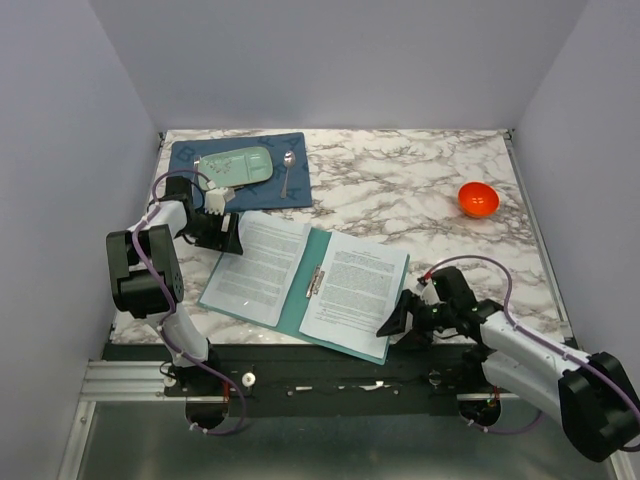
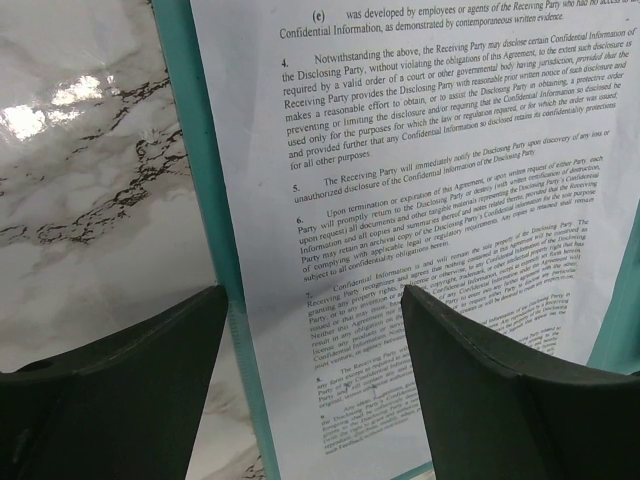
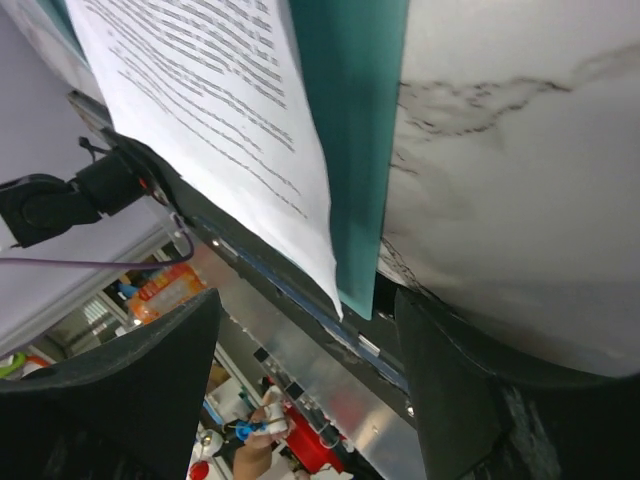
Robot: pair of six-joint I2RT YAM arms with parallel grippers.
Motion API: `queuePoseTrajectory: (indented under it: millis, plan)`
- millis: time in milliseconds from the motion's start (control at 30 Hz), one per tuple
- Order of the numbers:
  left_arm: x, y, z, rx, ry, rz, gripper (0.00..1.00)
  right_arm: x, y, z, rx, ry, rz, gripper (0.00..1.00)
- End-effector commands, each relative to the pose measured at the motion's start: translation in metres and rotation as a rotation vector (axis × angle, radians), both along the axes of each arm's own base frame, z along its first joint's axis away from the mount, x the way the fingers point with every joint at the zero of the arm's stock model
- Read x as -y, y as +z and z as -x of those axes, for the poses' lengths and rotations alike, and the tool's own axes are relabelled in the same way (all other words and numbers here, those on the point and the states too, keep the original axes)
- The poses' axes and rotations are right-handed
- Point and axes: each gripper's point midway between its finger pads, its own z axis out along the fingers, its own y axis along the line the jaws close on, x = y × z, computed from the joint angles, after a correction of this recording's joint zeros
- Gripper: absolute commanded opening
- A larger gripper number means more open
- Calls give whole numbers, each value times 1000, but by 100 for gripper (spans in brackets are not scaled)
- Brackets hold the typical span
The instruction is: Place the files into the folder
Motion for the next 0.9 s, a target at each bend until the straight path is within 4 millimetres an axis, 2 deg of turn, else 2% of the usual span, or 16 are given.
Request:
queuePoseTrajectory:
  millis: [0, 367, 500, 633, 767, 833, 867]
  plan:
    - [-5, -10, 20, -73, 17, -33, 86, 11, -15, 17, -55, -2, 59, 79]
    - [-6, -9, 20, -72, 18, -42, 86, -1, -24, 4, -57, -65, -7, 71]
    - [-7, -9, 20, -71, 16, -47, 86, -19, -12, -9, -2, -54, -104, 68]
    - [-8, -8, 20, -72, 12, -55, 86, -28, -9, -12, -7, -44, -127, 62]
    - [-9, -8, 22, -74, 8, -57, 85, -33, 6, -23, 63, -64, -166, 49]
    - [-9, -8, 23, -74, 5, -61, 86, -34, 14, -30, 110, -75, -166, 46]
    - [-10, -8, 24, -75, 4, -63, 85, -34, 22, -34, 154, -75, -174, 39]
